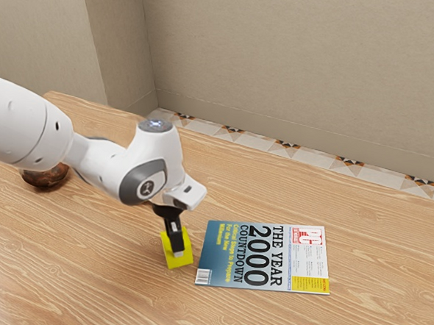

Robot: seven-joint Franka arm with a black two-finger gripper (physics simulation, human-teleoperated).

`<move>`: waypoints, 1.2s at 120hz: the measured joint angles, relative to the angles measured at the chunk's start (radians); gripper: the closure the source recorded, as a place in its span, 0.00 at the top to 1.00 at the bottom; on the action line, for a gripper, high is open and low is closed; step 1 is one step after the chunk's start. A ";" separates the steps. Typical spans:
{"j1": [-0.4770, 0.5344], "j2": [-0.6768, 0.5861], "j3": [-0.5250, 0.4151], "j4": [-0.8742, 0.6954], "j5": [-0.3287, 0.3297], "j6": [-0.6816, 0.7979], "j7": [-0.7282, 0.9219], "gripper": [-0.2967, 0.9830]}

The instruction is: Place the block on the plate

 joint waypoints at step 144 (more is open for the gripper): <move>0.270 0.131 0.003 0.375 0.049 -0.022 0.042 0.55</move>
